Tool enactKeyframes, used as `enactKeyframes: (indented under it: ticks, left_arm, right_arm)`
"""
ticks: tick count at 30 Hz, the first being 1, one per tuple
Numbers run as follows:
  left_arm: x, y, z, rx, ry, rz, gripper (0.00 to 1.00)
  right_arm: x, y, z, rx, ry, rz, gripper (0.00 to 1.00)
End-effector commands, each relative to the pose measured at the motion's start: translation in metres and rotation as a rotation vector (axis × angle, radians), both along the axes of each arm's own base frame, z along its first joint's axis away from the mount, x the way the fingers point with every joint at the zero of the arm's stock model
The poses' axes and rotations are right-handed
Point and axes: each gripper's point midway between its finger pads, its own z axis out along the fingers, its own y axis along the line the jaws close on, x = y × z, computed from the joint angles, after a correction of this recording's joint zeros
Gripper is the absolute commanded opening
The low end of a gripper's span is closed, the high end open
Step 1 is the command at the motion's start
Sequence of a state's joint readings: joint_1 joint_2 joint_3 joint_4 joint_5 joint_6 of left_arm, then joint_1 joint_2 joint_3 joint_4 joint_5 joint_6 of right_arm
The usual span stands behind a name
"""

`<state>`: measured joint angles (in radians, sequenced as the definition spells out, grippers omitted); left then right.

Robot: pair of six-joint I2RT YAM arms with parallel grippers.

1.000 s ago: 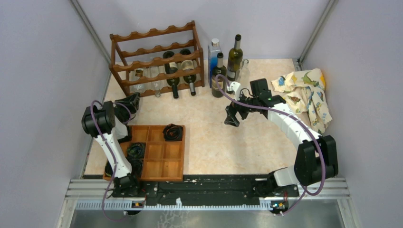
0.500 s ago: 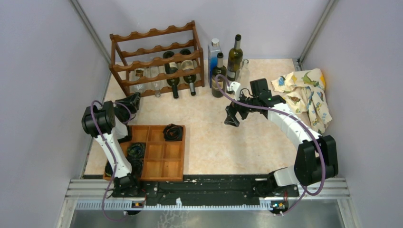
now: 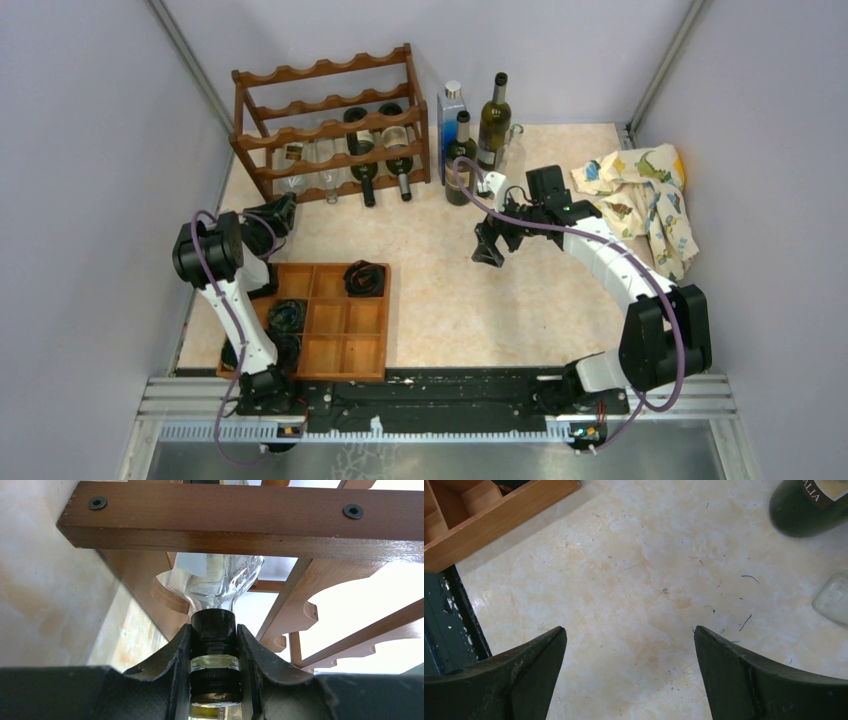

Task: Put the wine bottle on the wine rack
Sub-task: Place the wine bottle in the wine rack.

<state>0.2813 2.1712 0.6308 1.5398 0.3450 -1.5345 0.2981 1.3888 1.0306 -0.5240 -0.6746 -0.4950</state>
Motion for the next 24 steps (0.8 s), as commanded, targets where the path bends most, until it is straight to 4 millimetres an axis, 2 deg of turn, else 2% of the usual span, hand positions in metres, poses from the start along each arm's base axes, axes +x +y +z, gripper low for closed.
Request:
enactKeyframes:
  ticks: [1,10,18,21,24]
  left_arm:
    - [0.005,-0.006,0.073,0.094,-0.304,-0.007,0.0]
    - [0.005,-0.002,0.08,0.1,-0.317,0.013,0.0]
    - [-0.01,0.003,0.077,0.092,-0.285,0.052,0.0]
    - [-0.012,0.01,0.083,0.076,-0.292,0.095,0.0]
    - [-0.008,0.011,0.1,0.081,-0.338,0.094,0.0]
  right_arm:
    - [0.008,0.002,0.024,0.028,-0.085,0.011,0.96]
    - [0.007,0.001,0.023,0.024,-0.087,0.011,0.96]
    - [0.007,0.001,0.022,0.024,-0.088,0.01,0.96]
    - [0.008,0.001,0.022,0.023,-0.088,0.013,0.96]
    - [0.01,0.002,0.022,0.024,-0.09,0.015,0.96]
